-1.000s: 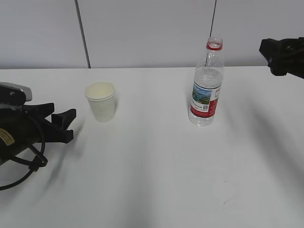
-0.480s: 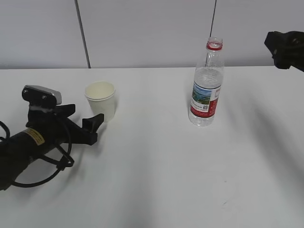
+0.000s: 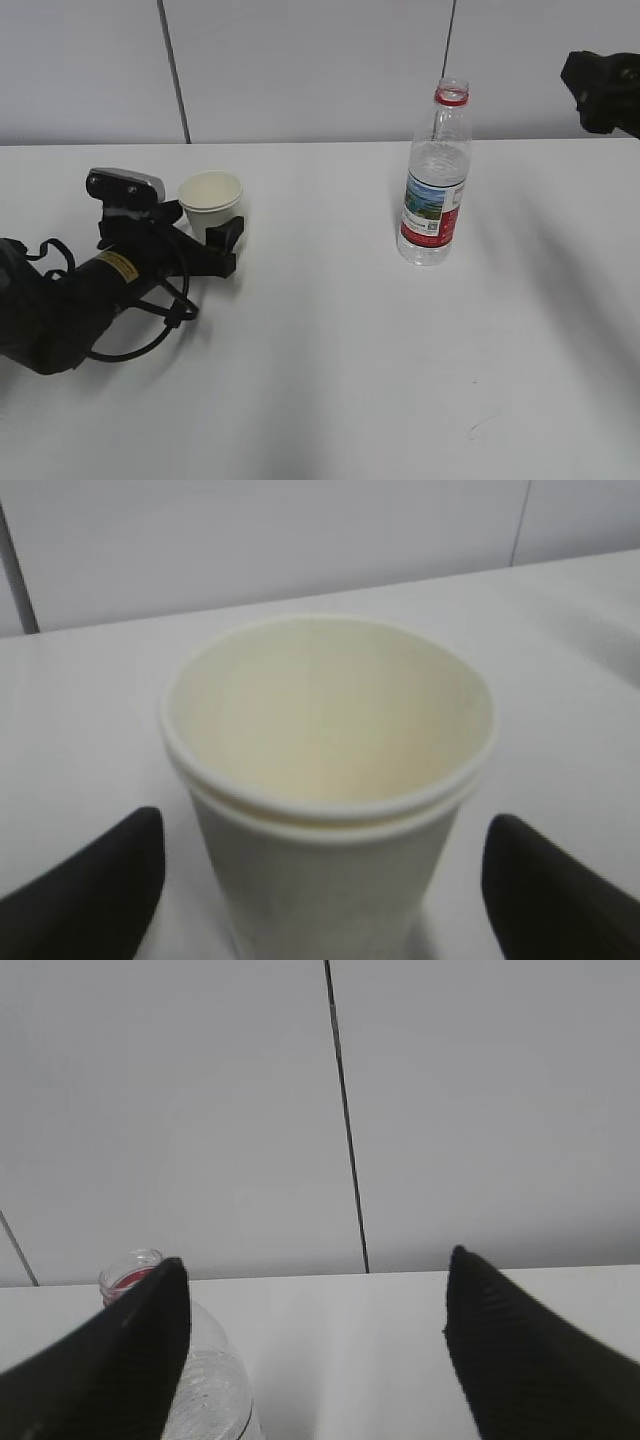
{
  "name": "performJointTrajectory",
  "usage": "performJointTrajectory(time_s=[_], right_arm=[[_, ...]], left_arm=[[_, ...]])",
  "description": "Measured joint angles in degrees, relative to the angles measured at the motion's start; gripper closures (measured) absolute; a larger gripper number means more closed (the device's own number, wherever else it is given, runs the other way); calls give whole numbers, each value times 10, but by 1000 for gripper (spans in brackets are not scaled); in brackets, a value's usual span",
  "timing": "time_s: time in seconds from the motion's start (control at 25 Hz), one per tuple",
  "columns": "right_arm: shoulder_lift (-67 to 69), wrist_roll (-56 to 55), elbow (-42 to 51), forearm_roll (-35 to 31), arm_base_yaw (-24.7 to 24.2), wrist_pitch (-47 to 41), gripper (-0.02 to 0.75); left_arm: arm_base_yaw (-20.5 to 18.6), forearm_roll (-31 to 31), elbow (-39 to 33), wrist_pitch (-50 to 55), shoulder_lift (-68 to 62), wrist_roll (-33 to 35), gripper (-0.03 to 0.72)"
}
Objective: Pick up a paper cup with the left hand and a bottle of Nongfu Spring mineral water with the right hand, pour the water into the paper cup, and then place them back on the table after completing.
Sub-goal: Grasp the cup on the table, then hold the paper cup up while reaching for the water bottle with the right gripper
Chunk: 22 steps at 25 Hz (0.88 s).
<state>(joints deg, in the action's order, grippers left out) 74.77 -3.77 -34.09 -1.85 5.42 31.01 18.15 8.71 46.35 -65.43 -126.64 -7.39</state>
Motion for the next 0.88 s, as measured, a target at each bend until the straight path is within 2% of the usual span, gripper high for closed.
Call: performJointTrajectory(time_s=[0.4,0.72,0.88], right_arm=[[0,0,0,0,0,0,150],[0,1,0,0,0,2,150],[24,2,0,18,0,0,150]], left_arm=[[0,0,59,0,-35,0,109],[0,3,62,0,-35,0,253],[0,6,62,0,-35,0,272]])
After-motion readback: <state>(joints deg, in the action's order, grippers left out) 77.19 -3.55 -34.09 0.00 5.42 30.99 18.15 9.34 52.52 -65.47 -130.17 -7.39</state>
